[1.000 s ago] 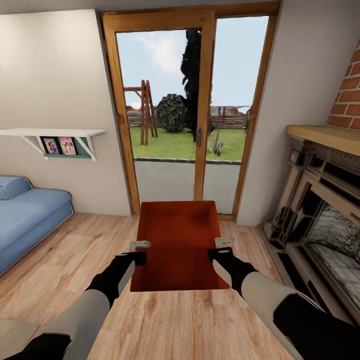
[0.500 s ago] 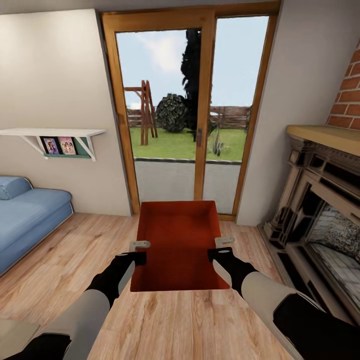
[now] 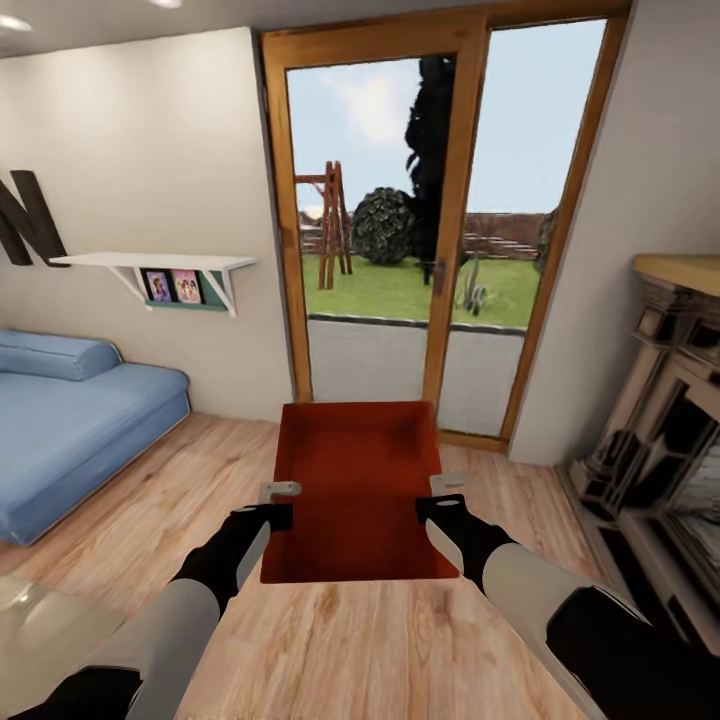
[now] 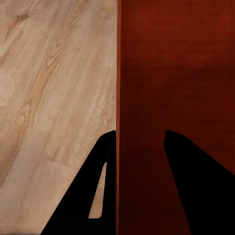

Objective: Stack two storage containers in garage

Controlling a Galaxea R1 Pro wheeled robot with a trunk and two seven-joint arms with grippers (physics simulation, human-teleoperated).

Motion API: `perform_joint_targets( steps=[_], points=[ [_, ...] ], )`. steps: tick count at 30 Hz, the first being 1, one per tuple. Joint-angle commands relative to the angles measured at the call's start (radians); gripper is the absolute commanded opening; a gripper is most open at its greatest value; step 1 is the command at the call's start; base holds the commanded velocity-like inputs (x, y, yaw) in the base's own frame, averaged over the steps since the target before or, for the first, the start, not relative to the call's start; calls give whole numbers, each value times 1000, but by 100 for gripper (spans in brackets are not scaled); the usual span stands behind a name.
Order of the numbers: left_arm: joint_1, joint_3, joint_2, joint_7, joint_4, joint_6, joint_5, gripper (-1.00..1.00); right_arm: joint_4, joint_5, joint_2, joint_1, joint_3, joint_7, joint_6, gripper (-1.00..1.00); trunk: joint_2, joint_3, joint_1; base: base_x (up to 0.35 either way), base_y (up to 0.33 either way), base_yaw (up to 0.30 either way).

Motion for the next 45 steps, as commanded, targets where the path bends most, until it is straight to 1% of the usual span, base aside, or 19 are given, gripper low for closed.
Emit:
perform_joint_targets(
  steps=[1,36,45],
  points=[
    [-1,13,1,9,0,6,0,-100,-4,29,-17,-1,-21,-32,-62,-100,-2,-2,1,0,0,295],
    [-1,12,1,9,0,6,0,-100,-4,29,-16,-1,-21,-34,-61,-100,-2,-2,1,0,0,295],
    [-1,13,1,9,0,6,0,-100,-4,29,-17,-2,-22,-34,-62,-100,-2,1,1,0,0,295]
  ],
)
